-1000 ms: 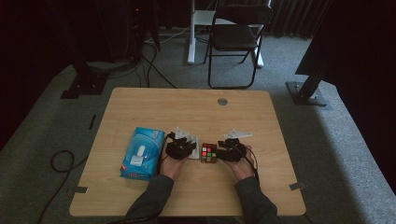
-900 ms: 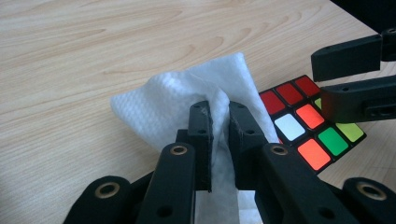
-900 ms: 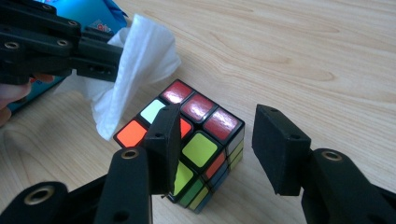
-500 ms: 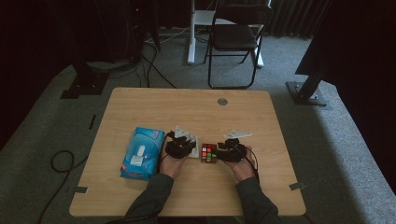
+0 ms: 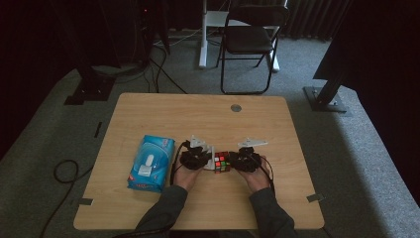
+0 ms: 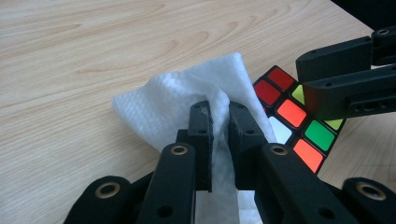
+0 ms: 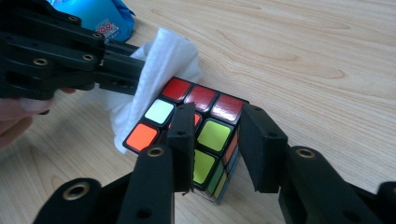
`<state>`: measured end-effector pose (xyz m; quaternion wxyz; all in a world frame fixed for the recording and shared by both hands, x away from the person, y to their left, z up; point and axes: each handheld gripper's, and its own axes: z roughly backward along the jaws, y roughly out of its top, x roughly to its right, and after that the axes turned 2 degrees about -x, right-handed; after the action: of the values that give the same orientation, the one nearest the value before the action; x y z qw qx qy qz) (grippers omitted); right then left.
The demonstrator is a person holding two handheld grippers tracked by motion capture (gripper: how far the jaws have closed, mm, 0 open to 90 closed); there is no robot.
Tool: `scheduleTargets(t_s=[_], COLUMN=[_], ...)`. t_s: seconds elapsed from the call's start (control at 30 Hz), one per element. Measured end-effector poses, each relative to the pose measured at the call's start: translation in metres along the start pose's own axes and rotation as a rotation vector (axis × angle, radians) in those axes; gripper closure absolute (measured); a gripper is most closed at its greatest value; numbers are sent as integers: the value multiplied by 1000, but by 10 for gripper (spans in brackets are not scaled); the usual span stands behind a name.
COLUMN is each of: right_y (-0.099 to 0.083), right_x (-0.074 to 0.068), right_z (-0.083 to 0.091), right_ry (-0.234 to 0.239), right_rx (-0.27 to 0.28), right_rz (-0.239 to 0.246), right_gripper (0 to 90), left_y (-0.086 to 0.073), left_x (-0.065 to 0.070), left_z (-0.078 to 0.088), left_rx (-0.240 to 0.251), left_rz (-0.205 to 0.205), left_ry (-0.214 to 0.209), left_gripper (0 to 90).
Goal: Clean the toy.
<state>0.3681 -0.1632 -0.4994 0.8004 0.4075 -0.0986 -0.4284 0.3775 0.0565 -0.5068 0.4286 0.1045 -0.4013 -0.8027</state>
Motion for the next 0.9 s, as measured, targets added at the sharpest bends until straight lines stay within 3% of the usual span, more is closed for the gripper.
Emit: scheduleTargets(t_s=[0.4, 0.53, 0.77, 0.9], right_y=[-2, -2, -3, -3], right_x=[0, 0, 0, 0], right_z=[0, 0, 0, 0], right_ry=[4, 2, 4, 4], right_rx=[11, 13, 17, 18], right_rz=[-12, -15, -19, -22], right_gripper=[674, 674, 674, 674], left_y=[3, 3, 0, -2], left_x=[-3, -6, -4, -3], left_z=[-6, -9, -10, -11], left_rx=[-9, -9, -11, -35], left_rz=[17, 43, 59, 59], left_ry=[0, -11, 12, 20], left_gripper=[824, 825, 827, 827])
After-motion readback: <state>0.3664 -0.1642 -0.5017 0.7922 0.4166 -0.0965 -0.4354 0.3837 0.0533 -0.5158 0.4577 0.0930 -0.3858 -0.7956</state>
